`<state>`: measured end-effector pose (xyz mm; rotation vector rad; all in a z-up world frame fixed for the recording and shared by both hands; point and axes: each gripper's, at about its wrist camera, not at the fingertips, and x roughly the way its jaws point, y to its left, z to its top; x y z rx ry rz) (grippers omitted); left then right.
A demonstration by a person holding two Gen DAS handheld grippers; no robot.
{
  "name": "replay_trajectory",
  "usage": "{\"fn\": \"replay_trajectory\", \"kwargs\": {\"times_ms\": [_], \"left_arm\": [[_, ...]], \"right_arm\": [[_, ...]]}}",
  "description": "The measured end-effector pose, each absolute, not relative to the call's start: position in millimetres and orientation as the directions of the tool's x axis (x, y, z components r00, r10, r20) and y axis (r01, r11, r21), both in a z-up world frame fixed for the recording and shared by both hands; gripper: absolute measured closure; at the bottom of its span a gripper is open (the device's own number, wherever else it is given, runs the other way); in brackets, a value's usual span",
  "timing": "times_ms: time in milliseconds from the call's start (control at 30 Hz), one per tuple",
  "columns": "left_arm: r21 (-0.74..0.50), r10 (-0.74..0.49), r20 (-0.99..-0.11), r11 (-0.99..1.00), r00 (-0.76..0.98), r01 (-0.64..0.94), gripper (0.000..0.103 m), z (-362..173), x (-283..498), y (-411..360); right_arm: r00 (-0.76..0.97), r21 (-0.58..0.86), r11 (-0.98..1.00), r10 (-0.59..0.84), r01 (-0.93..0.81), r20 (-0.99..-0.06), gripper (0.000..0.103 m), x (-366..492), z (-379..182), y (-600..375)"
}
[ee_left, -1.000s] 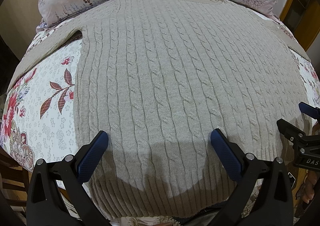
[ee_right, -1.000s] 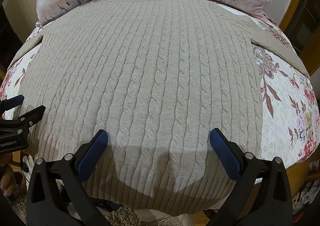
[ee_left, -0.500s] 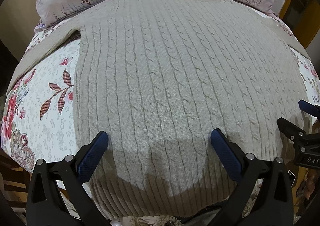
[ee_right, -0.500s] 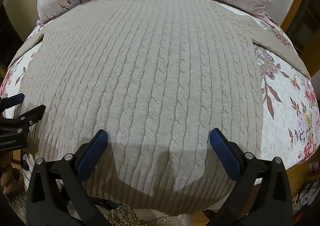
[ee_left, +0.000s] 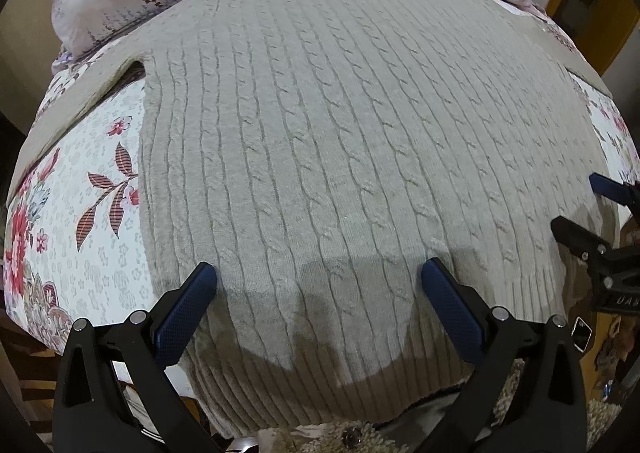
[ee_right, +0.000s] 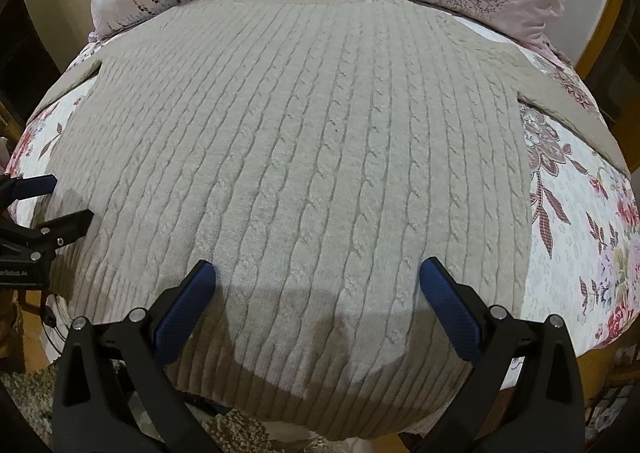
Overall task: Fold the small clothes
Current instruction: 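Grasp the sweater's sleeve cuff with the right gripper and fold it across the body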
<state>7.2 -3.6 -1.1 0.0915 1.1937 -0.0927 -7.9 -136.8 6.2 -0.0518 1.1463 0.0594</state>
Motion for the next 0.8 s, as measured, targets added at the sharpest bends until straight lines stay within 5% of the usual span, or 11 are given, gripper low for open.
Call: {"fn": "replay_trajectory", "kwargs": {"times_ms": [300, 800], "left_arm": [[0.067, 0.012, -0.903, 0.991, 0.430, 0.113, 0.001, 7, 25, -3], [-0.004, -0.081, -0.721, 0.994, 0.688, 0.112, 0.001, 61, 79, 8]], "right_arm": [[0.520, 0.157, 0.968, 0.033, 0.197, -0.853, 0.006, 22, 36, -243], [0.567, 0.449, 0.567, -0.040, 0.691, -0.823, 0.057, 82, 13, -475]]}}
